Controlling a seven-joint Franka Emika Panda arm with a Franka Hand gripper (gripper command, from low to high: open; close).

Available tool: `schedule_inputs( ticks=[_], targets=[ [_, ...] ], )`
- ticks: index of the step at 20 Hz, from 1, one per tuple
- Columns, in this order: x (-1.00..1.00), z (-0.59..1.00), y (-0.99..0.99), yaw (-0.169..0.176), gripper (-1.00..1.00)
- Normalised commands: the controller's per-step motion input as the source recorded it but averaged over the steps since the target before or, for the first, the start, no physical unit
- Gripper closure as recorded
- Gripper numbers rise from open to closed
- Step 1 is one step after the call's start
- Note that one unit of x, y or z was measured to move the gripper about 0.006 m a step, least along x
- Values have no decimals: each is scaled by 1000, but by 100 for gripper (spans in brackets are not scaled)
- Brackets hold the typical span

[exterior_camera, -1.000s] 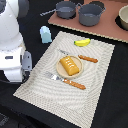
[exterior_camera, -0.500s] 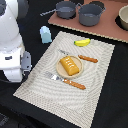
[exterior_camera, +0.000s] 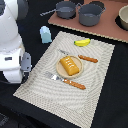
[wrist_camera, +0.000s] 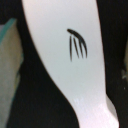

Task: Interact with the objects in diverse but meaningful ways.

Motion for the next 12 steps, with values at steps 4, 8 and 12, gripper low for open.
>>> schedule_inputs(
  ticks=[4, 8, 12],
  targets=[
    [-136, -214, 47, 22, 100],
    [-459, 27, 217, 54, 100],
    [-529, 676, 318, 28, 100]
  ],
)
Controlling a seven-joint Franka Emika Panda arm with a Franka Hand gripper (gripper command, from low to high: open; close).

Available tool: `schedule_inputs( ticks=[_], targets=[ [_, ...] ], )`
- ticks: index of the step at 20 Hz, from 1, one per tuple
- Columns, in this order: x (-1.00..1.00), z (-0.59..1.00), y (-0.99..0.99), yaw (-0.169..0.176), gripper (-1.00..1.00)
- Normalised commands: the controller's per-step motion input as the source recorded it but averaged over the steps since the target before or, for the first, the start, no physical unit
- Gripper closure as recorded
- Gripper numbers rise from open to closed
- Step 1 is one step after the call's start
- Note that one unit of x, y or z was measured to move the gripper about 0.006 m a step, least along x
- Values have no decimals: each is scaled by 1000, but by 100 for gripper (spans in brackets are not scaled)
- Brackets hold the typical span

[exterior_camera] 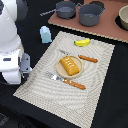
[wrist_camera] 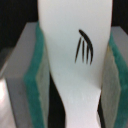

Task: Interact with the objects in diverse but meaningful ways.

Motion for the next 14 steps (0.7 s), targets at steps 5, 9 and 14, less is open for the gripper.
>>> schedule_inputs(
  ticks=[5, 9, 14],
  targets=[
    [-186, 1000, 302, 8, 100],
    [397, 892, -328, 4, 100],
    [713, 722, -605, 0, 100]
  ],
)
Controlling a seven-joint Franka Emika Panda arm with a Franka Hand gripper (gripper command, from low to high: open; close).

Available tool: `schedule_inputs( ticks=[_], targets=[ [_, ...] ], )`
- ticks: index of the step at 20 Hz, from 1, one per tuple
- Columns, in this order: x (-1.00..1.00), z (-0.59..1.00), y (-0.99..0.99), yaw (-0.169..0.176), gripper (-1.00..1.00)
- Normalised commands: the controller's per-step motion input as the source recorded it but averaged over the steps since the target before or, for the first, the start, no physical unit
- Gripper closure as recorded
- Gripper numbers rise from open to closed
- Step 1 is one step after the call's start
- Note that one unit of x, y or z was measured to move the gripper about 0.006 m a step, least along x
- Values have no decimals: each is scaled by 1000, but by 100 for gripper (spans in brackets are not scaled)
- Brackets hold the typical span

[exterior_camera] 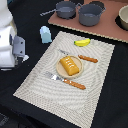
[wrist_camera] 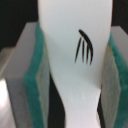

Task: Interact with the objects in diverse but meaningful ways.

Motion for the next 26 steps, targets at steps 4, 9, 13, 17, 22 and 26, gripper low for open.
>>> schedule_inputs(
  ticks=[4, 9, 13, 17, 22, 26],
  targets=[
    [768, 628, -634, -2, 100],
    [737, 353, -632, -46, 100],
    [709, 84, -538, -68, 100],
    [794, 22, -398, -118, 100],
    [972, 113, -235, -36, 100],
    [1000, 61, -166, 0, 100]
  ],
)
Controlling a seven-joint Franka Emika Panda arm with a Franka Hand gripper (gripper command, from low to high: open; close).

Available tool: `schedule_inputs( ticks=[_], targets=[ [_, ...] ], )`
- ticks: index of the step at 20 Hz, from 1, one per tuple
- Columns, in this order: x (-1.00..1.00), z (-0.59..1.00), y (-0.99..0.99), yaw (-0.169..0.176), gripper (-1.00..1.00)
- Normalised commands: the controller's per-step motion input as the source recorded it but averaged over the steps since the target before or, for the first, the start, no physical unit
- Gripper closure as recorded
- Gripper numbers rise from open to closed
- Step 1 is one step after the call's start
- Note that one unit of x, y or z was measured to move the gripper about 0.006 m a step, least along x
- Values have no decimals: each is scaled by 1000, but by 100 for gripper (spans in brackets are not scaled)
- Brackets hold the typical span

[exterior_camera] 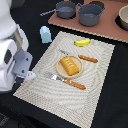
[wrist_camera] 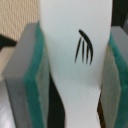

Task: Interact with the objects in diverse but meaningful ways.

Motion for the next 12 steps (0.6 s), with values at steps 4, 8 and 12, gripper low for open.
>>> schedule_inputs(
  ticks=[4, 8, 12],
  targets=[
    [1000, 9, -169, 0, 100],
    [1000, 1, -169, 0, 100],
    [1000, 0, -161, 0, 100]
  ],
)
